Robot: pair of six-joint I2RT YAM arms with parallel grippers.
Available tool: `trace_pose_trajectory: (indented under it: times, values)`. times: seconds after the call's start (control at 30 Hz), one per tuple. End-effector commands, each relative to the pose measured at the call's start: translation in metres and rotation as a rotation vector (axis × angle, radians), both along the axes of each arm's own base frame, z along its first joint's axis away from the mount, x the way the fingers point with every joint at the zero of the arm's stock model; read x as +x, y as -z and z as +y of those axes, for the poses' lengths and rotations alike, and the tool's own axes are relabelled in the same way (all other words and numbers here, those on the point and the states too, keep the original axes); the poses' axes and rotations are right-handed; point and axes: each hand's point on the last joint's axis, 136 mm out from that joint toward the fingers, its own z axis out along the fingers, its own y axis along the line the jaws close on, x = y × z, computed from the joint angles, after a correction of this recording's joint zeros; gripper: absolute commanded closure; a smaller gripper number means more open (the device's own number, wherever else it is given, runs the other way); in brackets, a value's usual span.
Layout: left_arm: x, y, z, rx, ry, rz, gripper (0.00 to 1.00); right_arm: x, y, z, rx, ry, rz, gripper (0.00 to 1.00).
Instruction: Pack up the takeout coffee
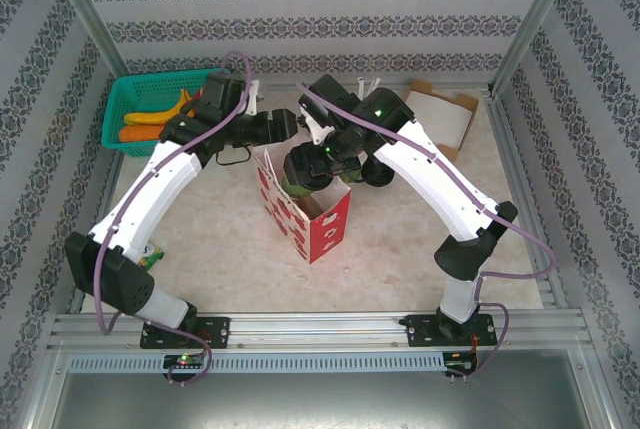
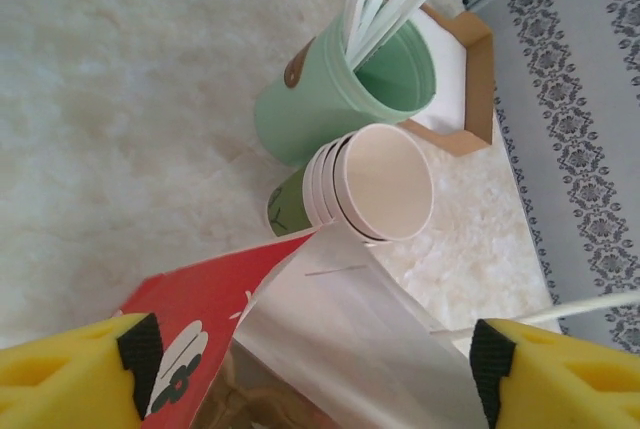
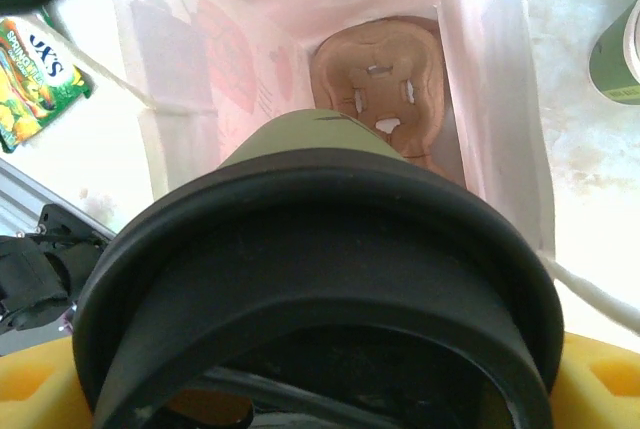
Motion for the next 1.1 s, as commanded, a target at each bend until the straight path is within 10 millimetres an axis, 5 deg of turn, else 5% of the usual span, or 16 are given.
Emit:
trace_pose_trajectory:
  times: [0.0, 0.53, 0.8, 0.97, 1.07]
  values:
    - [-0.015, -0.008, 0.011, 0.069, 0.05, -0.043, 0.14, -0.005, -0.004, 0.009, 0.041, -0.01, 0.009, 0.51]
    - [-0.056, -0.01, 0.05, 0.263, 0.051, -0.065, 0.05, -0.003, 0.015, 0.02, 0.03, 0.022, 0.059, 0.51]
    - [-0.065, 0.004, 0.055, 0.29, 0.055, -0.031, 0.06, 0.005, 0.034, -0.006, -0.13, 0.078, 0.031, 0.51]
    - [-0.074, 0.005, 0.056, 0.285, 0.076, -0.053, 0.18, 0.007, 0.037, -0.01, -0.16, 0.085, 0.027, 0.51]
    - [-0.081, 0.006, 0.055, 0.275, 0.09, -0.063, 0.35, 0.006, 0.039, -0.013, -0.176, 0.083, 0.03, 0.51]
